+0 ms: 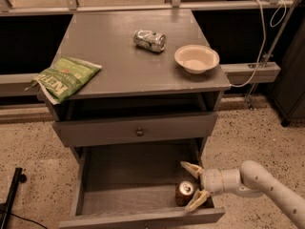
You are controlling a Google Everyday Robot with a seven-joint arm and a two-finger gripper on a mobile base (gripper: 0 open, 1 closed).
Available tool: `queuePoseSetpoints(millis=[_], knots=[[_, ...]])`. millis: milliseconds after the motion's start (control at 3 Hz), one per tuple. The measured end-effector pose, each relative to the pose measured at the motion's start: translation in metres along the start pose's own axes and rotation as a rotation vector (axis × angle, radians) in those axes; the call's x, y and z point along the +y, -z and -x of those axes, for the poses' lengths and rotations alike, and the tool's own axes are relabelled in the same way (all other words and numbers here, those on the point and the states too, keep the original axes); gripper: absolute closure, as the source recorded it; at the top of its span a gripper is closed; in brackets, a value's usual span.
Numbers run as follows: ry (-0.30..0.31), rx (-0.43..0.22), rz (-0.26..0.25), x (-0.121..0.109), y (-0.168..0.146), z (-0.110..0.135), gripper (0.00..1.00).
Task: Place orange can into middle drawer
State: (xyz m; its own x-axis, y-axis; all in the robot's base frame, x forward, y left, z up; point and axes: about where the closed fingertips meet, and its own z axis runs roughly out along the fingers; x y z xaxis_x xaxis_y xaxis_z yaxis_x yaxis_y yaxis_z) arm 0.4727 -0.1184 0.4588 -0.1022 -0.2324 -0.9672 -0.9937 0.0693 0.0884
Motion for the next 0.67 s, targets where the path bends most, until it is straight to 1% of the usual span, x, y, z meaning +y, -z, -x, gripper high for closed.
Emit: queuePoseSetpoints(millis=[333, 667], knots=[[0.049, 0.045, -0.048, 0.006, 0.014, 0.008, 0.0], [0.145, 0.085, -0.11, 0.023, 0.049, 0.03, 0.0]])
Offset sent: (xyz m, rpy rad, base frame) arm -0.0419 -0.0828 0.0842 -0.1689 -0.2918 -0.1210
